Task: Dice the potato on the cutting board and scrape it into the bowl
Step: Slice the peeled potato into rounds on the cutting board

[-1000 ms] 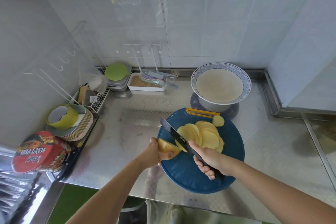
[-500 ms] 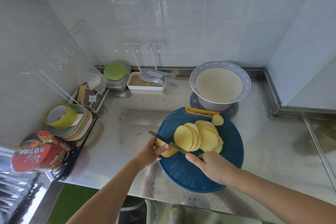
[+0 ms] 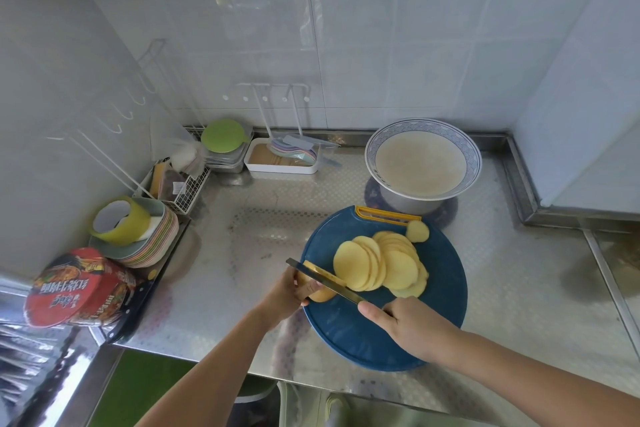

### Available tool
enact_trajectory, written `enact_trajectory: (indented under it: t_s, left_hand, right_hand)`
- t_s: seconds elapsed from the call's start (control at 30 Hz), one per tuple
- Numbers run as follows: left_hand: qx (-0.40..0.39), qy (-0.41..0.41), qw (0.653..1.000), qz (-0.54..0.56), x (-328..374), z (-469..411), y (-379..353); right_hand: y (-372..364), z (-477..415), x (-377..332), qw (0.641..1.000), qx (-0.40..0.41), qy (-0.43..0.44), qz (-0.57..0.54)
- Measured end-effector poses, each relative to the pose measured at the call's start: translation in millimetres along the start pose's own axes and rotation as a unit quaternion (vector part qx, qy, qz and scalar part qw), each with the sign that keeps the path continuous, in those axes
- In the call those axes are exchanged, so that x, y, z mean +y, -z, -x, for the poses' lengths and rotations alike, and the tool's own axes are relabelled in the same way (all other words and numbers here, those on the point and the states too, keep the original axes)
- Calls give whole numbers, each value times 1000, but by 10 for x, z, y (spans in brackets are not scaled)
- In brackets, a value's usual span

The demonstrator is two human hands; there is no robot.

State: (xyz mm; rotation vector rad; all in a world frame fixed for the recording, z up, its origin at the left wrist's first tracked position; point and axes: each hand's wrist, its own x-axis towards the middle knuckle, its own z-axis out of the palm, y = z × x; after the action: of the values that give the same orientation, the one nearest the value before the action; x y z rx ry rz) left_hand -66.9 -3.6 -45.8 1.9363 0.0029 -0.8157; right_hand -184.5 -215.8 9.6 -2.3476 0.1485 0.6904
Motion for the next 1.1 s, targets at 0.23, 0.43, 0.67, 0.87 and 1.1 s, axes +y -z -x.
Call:
enact_trajectory:
  t_s: [0.23,0.43,0.67,0.87,1.1]
  left_hand:
    - [-1,21,1000,18,35,-3,-17]
    - [0,56,997,49,69,10,-3]
    - [9,114,960,254,208,0,-34]
    - [-2,134,958,252,192,-18,16]
    - [-11,138,954,266,133,-60,72]
  right_hand:
    - [41,8,17,1000,-4,-5,10]
    - [49,-10,15,998,-23,-33,-46]
    - [53,25,-64,998,-23,-61,-23]
    - [78,8,-208,980,-80,-144,-114]
    - [102,10,-302,979,-101,-140,-110]
